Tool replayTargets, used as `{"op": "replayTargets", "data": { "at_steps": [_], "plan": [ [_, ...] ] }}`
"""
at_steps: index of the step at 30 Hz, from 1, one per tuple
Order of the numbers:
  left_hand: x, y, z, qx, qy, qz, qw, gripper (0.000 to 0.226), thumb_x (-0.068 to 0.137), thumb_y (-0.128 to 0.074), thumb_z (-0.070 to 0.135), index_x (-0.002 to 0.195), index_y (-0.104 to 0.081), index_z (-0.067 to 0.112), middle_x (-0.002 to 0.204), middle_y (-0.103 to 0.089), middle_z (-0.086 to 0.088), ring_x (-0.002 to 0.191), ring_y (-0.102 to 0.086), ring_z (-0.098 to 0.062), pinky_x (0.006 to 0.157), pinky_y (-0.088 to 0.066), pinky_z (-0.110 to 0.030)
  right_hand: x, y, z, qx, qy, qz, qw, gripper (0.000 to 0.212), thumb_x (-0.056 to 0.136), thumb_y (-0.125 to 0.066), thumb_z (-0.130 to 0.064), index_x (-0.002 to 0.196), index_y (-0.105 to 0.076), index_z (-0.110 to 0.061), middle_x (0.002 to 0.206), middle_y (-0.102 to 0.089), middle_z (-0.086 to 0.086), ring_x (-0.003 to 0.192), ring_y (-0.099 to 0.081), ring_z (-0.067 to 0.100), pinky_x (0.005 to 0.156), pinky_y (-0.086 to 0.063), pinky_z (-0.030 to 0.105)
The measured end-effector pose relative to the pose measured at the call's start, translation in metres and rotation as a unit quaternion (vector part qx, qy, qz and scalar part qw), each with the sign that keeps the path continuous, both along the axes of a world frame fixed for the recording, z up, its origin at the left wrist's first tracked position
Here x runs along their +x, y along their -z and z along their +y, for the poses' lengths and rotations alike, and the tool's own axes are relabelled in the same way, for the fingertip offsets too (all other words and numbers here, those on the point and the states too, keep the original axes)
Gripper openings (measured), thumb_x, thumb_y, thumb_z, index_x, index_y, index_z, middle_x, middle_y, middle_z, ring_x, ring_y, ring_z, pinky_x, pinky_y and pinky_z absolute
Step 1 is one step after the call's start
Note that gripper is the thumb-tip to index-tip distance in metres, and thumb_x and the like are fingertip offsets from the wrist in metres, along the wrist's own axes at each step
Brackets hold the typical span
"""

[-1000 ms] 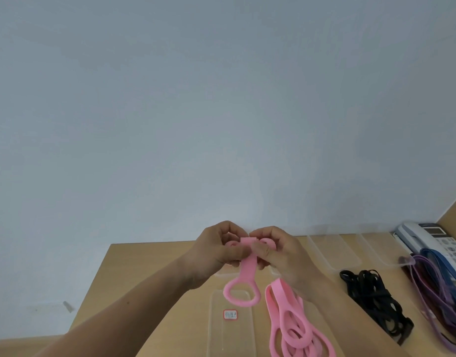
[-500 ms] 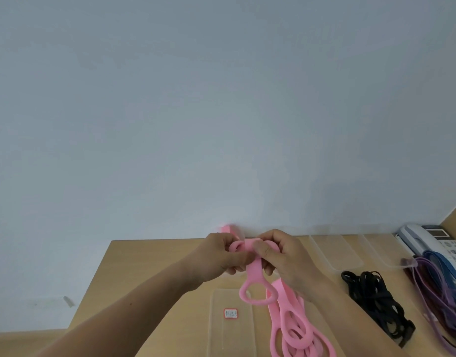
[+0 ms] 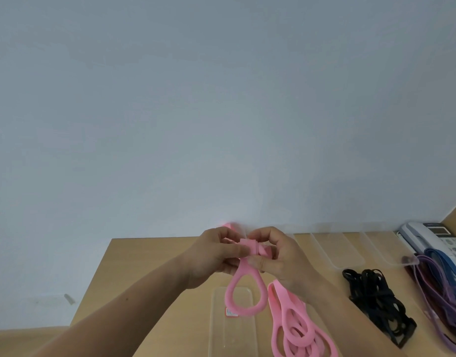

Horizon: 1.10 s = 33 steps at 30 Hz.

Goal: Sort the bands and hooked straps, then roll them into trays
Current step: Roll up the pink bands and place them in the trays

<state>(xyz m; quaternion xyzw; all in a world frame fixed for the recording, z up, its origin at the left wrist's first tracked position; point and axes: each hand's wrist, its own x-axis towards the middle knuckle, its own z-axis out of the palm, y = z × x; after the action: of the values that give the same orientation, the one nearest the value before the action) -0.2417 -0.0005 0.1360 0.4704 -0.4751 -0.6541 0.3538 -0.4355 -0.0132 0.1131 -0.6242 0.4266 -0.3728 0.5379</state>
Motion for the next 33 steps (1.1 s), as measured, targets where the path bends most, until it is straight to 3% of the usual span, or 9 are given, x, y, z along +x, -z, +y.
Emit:
{"op": "replayTargets", "data": {
  "at_steps": [3, 6, 11, 14, 18, 21, 25, 28, 33],
  "plan": [
    [0.000, -0.001, 0.000, -0.018, -0.023, 0.018, 0.999, 0.050, 0.073, -0.078, 0.006, 0.115, -0.053, -0.007, 0.090, -0.068, -0.013, 0.076, -0.070, -0.028, 0.069, -0.057, -0.033, 0.000, -0.002, 0.000, 0.010, 0.006, -0.015, 1.000, 0.044, 0.065, -0.083, -0.030, 0.106, -0.066, -0.028, 0.096, -0.075, 0.002, 0.089, -0.072, 0.022, 0.076, -0.060, 0.035],
    [0.000, 0.001, -0.002, -0.051, -0.045, -0.004, 0.998, 0.043, 0.077, -0.081, 0.002, 0.112, -0.056, -0.003, 0.096, -0.064, -0.013, 0.077, -0.067, -0.026, 0.071, -0.057, -0.034, 0.002, -0.009, 0.002, 0.047, 0.005, -0.027, 0.999, 0.044, 0.075, -0.081, -0.044, 0.109, -0.067, -0.020, 0.085, -0.074, -0.002, 0.072, -0.069, 0.017, 0.061, -0.053, 0.025],
    [0.000, 0.006, 0.002, -0.094, -0.044, -0.032, 0.994, 0.041, 0.070, -0.082, 0.012, 0.104, -0.060, 0.007, 0.103, -0.061, -0.011, 0.079, -0.061, -0.020, 0.067, -0.052, -0.025, 0.003, -0.010, 0.001, 0.055, 0.027, 0.020, 0.998, 0.021, 0.089, -0.070, -0.032, 0.096, -0.070, -0.012, 0.067, -0.070, -0.003, 0.059, -0.065, 0.013, 0.055, -0.050, 0.024],
    [0.000, 0.007, 0.004, -0.074, -0.028, -0.031, 0.996, 0.043, 0.073, -0.082, 0.009, 0.110, -0.060, 0.006, 0.104, -0.065, -0.010, 0.081, -0.066, -0.017, 0.069, -0.052, -0.023, 0.003, -0.008, 0.002, 0.034, 0.034, 0.025, 0.999, 0.015, 0.088, -0.073, -0.025, 0.096, -0.070, -0.013, 0.071, -0.072, -0.002, 0.062, -0.068, 0.014, 0.056, -0.052, 0.023],
    [0.002, 0.002, 0.007, -0.026, 0.019, -0.050, 0.998, 0.024, 0.084, -0.076, 0.008, 0.101, -0.064, -0.003, 0.089, -0.072, -0.015, 0.076, -0.071, -0.027, 0.072, -0.058, -0.032, 0.001, -0.007, 0.005, 0.009, 0.033, 0.007, 0.999, 0.016, 0.086, -0.074, -0.020, 0.099, -0.068, -0.014, 0.077, -0.074, -0.005, 0.066, -0.070, 0.010, 0.056, -0.052, 0.020],
    [0.002, -0.004, 0.009, 0.012, 0.044, -0.056, 0.997, 0.030, 0.081, -0.074, 0.003, 0.106, -0.061, -0.004, 0.086, -0.070, -0.013, 0.072, -0.069, -0.031, 0.072, -0.059, -0.037, 0.000, -0.006, 0.007, 0.001, 0.019, -0.013, 1.000, 0.017, 0.084, -0.077, -0.015, 0.098, -0.068, -0.019, 0.079, -0.074, -0.006, 0.070, -0.069, 0.008, 0.060, -0.052, 0.019],
    [0.002, -0.008, 0.010, 0.048, 0.066, -0.015, 0.997, 0.044, 0.079, -0.068, 0.008, 0.120, -0.057, -0.004, 0.095, -0.066, -0.016, 0.076, -0.068, -0.035, 0.080, -0.059, -0.043, -0.002, -0.006, 0.010, -0.020, -0.003, -0.011, 1.000, 0.028, 0.073, -0.085, -0.027, 0.095, -0.068, -0.034, 0.089, -0.074, 0.000, 0.081, -0.070, 0.016, 0.072, -0.055, 0.025],
    [0.001, -0.009, 0.010, 0.056, 0.067, 0.017, 0.996, 0.039, 0.083, -0.066, 0.020, 0.116, -0.065, -0.001, 0.097, -0.066, -0.015, 0.079, -0.067, -0.037, 0.080, -0.059, -0.043, -0.006, -0.004, 0.010, -0.039, -0.004, 0.013, 0.999, 0.036, 0.063, -0.083, -0.038, 0.095, -0.067, -0.042, 0.090, -0.071, -0.004, 0.083, -0.066, 0.017, 0.074, -0.055, 0.027],
    [-0.004, -0.005, 0.008, 0.043, 0.047, 0.023, 0.998, 0.039, 0.077, -0.076, 0.016, 0.111, -0.062, 0.003, 0.091, -0.072, -0.013, 0.075, -0.069, -0.029, 0.075, -0.058, -0.039, -0.011, -0.001, 0.012, -0.047, -0.005, 0.020, 0.999, 0.043, 0.058, -0.084, -0.039, 0.097, -0.066, -0.041, 0.090, -0.068, -0.008, 0.082, -0.062, 0.020, 0.076, -0.055, 0.032]
  ]
}}
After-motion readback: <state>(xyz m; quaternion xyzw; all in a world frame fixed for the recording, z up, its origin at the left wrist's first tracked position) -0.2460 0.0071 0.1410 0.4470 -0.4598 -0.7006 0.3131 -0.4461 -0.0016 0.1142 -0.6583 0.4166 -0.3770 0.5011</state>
